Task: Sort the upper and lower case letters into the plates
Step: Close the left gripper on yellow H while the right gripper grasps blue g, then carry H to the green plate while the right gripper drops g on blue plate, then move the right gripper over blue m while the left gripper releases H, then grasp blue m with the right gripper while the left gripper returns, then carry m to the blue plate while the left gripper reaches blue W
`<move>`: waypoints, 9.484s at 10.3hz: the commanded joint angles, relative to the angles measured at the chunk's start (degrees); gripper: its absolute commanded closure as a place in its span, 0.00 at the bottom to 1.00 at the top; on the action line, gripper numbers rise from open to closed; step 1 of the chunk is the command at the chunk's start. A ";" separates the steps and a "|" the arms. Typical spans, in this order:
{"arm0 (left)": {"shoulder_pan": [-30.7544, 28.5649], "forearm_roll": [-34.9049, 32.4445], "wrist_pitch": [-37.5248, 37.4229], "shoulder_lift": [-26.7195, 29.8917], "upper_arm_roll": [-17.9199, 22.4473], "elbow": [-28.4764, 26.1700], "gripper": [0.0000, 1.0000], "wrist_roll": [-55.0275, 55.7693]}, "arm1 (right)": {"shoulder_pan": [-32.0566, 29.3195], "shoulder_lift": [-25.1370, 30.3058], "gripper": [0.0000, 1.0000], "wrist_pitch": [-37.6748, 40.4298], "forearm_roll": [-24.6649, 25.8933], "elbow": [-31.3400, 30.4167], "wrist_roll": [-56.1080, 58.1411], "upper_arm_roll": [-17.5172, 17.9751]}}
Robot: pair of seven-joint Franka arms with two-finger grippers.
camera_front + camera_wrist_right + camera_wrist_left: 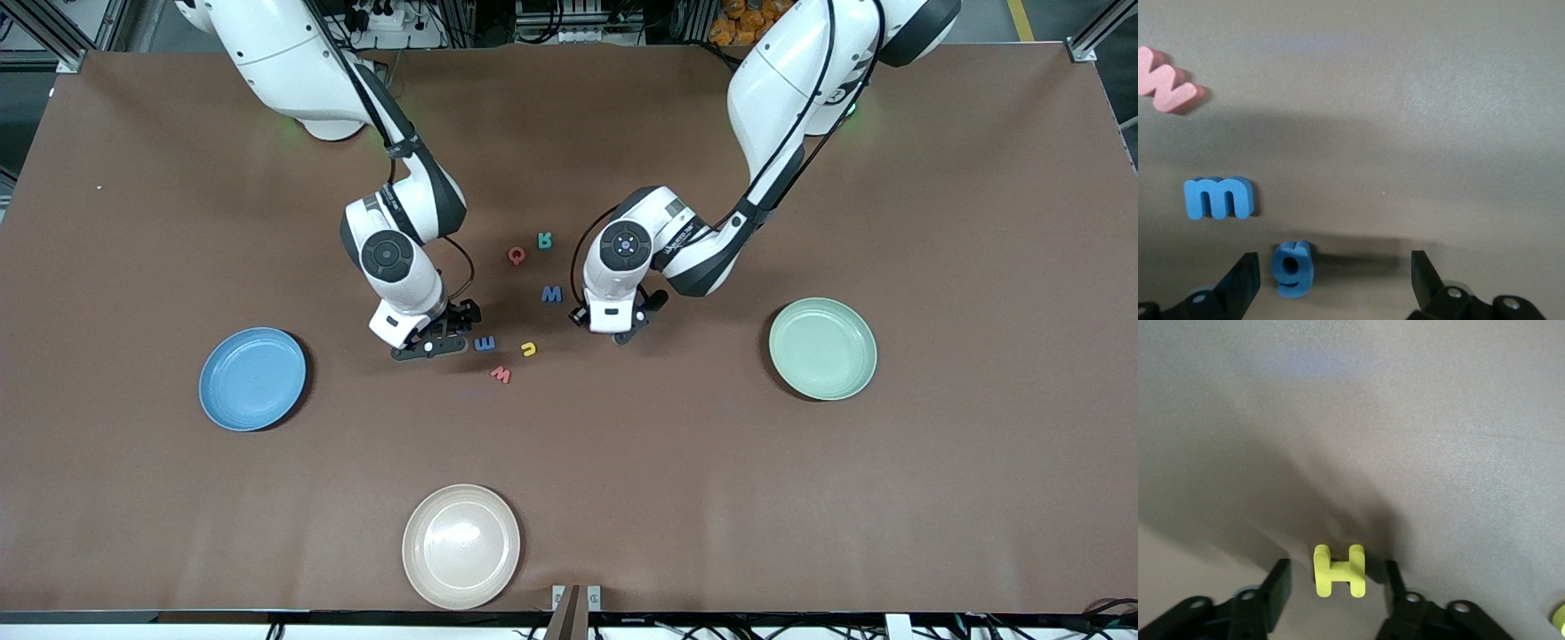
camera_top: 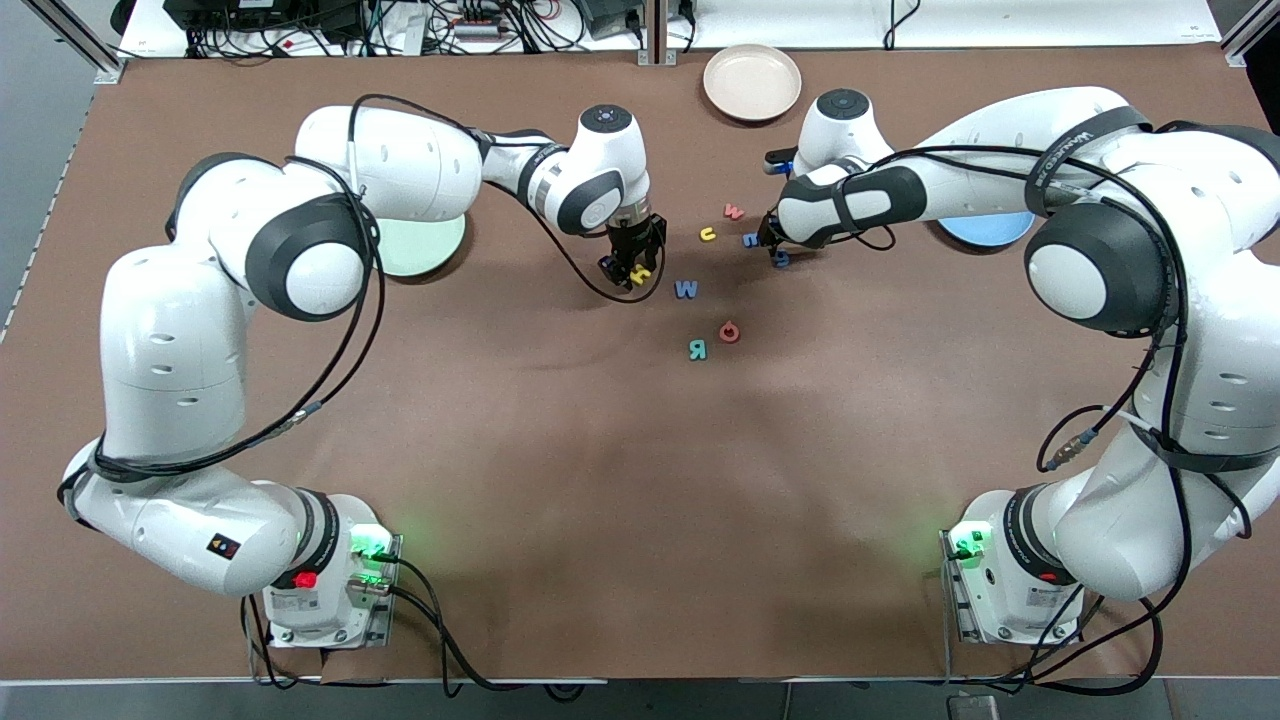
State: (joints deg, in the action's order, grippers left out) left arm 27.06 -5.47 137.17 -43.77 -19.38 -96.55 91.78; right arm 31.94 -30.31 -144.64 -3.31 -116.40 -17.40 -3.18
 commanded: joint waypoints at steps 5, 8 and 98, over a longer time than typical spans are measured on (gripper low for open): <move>0.62 -1.74 0.99 -0.09 0.49 0.22 1.00 1.73 | 2.33 -0.01 0.00 -0.55 -1.09 -0.14 -2.55 -0.25; 0.10 -1.74 0.90 1.31 0.48 0.58 1.00 1.04 | 2.42 -0.01 0.00 -0.64 -1.09 -0.14 -2.55 -0.25; -7.03 6.26 -17.11 4.32 -4.44 4.61 0.13 9.08 | 0.16 -1.25 1.00 5.60 5.33 10.32 -53.22 -9.38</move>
State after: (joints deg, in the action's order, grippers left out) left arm 18.39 -0.65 120.16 -37.00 -24.14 -95.19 95.78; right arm 34.91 -33.38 -140.33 1.30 -105.38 -76.11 -12.49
